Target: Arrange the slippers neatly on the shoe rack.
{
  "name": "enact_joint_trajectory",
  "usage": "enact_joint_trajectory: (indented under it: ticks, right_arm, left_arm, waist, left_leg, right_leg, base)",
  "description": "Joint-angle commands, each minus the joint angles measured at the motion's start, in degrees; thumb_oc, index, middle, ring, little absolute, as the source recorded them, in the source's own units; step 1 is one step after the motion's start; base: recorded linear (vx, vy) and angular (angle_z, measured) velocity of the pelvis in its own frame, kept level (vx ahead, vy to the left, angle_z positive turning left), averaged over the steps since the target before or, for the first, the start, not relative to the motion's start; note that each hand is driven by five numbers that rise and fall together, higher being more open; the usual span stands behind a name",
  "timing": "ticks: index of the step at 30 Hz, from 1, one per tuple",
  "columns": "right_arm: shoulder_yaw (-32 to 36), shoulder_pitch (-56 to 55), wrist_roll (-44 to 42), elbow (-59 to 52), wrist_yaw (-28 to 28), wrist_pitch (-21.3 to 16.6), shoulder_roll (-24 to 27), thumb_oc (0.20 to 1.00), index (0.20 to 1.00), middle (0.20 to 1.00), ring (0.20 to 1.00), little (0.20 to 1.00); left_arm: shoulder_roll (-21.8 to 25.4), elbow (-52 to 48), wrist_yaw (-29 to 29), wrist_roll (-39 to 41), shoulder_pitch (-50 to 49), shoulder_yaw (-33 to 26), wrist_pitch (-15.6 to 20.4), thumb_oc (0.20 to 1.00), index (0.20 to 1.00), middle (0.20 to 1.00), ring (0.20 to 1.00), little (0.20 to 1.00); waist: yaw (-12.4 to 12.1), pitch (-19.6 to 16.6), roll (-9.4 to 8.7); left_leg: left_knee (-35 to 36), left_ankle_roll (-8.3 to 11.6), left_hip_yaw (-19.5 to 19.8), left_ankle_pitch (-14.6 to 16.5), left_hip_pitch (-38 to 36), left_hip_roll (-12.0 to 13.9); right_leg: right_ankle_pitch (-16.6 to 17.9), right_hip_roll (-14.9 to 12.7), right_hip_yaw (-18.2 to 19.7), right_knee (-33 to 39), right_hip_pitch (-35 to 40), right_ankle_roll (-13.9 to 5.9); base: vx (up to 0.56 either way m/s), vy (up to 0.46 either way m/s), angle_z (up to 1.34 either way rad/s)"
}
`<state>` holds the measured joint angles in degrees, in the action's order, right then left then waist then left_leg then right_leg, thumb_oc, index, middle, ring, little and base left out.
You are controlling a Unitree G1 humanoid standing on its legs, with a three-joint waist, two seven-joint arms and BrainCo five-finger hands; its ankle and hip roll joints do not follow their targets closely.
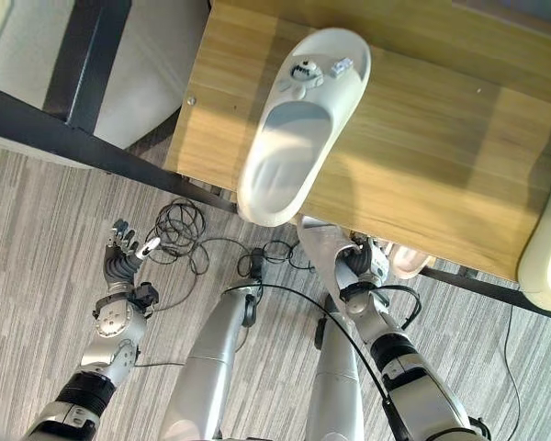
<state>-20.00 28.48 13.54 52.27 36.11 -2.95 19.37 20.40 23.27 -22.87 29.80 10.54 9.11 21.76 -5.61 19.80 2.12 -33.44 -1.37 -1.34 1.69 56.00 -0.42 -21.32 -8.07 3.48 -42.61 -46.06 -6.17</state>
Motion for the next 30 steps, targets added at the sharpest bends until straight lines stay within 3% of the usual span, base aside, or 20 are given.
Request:
enact_joint_trajectory:
  ticks: [1,7,11,20,30]
  right_arm:
    - [0.77,-1.63,-1.34,-0.92,0.19,-1.55,2.01,0.2,0.2,0.2,0.2,0.2]
    - [0.14,-4.25,-1.46,-1.7,-0.13,-0.68,1.92,0.2,0.2,0.2,0.2,0.2]
    - [-0.09,-5.17,-1.51,-2.16,0.37,-0.38,1.44,0.2,0.2,0.2,0.2,0.2]
    - [1.07,-3.8,-3.57,-2.73,3.44,-0.28,1.61,0.2,0.2,0.2,0.2,0.2]
    - [3.72,1.41,-6.41,-5.88,4.78,-1.75,3.19,0.2,0.2,0.2,0.2,0.2]
  left_arm:
    - [-0.33,-1.55,-0.55,0.15,-0.6,0.19,3.29,1.0,1.0,1.0,1.0,1.0]
    - [-1.38,-1.32,-0.11,3.57,-2.06,0.72,2.16,1.0,1.0,1.0,1.0,1.0]
    - [-2.41,0.12,0.07,6.24,-2.37,1.04,1.5,1.0,1.0,1.0,1.0,1.0]
    - [-2.62,1.98,0.38,8.11,-1.9,2.26,0.87,1.0,1.0,1.0,1.0,1.0]
    - [-1.99,1.47,2.16,9.64,-1.62,2.1,1.22,1.0,1.0,1.0,1.0,1.0]
  waist:
    - [-0.42,-0.36,1.82]
    - [-0.04,1.64,0.48]
    - [0.11,2.34,-0.31]
    - [-0.03,1.36,-0.14]
    - [-0.99,-0.41,-0.27]
  left_leg:
    - [-2.84,2.2,4.0,5.81,1.65,-0.13]
    - [-14.62,2.5,6.45,8.27,6.1,0.57]
    - [-18.39,2.84,8.73,8.96,9.57,0.41]
    - [-20.2,3.03,10.34,8.79,14.5,-0.13]
    - [-18.25,3.29,10.05,7.88,16.44,-0.8]
  right_leg:
    - [-2.64,1.83,-2.14,-1.6,2.56,2.65]
    - [-5.98,2.9,-4.65,-13.04,-1.42,3.64]
    - [-8.07,2.96,-6.03,-17.74,-4.75,4.4]
    - [-10.09,2.07,-7.07,-21.45,-9.66,6.1]
    - [-10.79,1.39,-7.31,-21.39,-12.09,6.65]
  base:
    - [-0.04,-0.08,0.13]
    - [-0.01,-0.076,0.12]
    - [-0.09,-0.062,0.1]
    - [-0.04,-0.009,0.09]
    - [0.0,0.005,0.03]
